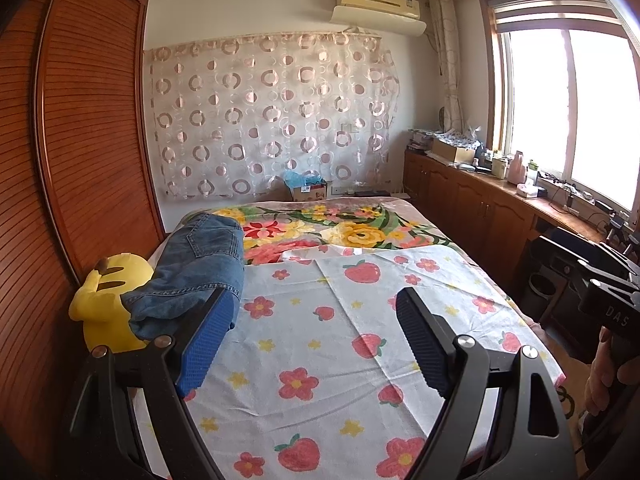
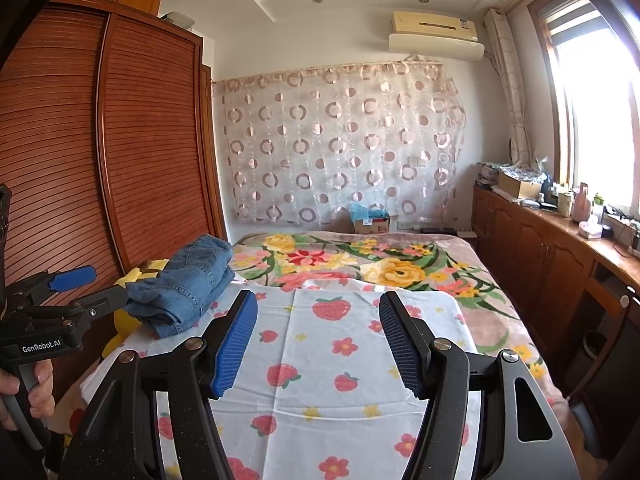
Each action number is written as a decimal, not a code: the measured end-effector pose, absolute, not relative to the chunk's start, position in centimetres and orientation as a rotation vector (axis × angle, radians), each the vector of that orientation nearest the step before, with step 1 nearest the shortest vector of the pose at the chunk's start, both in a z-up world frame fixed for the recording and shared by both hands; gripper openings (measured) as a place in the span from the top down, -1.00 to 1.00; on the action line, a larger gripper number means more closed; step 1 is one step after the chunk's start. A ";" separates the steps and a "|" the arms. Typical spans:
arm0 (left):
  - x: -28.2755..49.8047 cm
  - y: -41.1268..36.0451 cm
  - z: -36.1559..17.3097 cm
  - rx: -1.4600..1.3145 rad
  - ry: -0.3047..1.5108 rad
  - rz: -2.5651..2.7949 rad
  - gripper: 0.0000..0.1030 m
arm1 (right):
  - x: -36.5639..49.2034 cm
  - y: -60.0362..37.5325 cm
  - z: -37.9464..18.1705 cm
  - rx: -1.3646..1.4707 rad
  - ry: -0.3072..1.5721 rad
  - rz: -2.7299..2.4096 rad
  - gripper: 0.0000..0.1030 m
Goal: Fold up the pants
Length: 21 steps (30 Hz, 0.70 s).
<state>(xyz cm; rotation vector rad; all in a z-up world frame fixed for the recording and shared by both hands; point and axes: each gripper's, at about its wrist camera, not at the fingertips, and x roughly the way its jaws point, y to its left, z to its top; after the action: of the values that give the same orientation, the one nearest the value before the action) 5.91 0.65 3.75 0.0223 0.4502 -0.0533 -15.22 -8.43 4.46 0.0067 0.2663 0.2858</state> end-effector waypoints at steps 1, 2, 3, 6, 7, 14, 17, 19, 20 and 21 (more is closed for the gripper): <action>6.0 0.7 3.8 0.024 0.451 -0.053 -0.63 | -15.2 -8.4 4.4 0.006 0.267 0.285 -0.27; 5.9 0.6 3.8 0.024 0.450 -0.055 -0.63 | -15.2 -8.4 4.5 0.004 0.266 0.285 -0.27; 6.0 0.7 3.8 0.024 0.451 -0.054 -0.63 | -15.3 -8.5 4.4 0.005 0.265 0.285 -0.27; 6.0 0.7 3.8 0.024 0.451 -0.054 -0.63 | -15.2 -8.6 4.4 0.006 0.265 0.285 -0.27; 6.0 0.7 3.8 0.024 0.451 -0.053 -0.63 | -15.2 -8.7 4.4 0.007 0.265 0.287 -0.27; 5.7 0.3 3.8 0.024 0.442 -0.051 -0.63 | -15.1 -9.0 4.4 0.004 0.265 0.282 -0.28; 5.6 0.1 3.9 0.026 0.438 -0.049 -0.63 | -15.1 -9.2 4.4 0.003 0.264 0.283 -0.28; 5.6 0.1 4.0 0.025 0.438 -0.051 -0.63 | -15.1 -9.3 4.3 0.004 0.263 0.284 -0.28; 5.6 0.0 4.0 0.024 0.437 -0.050 -0.63 | -15.1 -9.3 4.3 0.004 0.263 0.283 -0.28; 5.6 0.0 4.0 0.023 0.437 -0.049 -0.63 | -15.1 -9.3 4.4 0.004 0.261 0.281 -0.28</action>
<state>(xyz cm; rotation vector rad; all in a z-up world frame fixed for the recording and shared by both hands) 5.63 -0.03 4.00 0.0232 0.4374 -0.0493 -15.11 -9.31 4.38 0.0043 0.2612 0.2815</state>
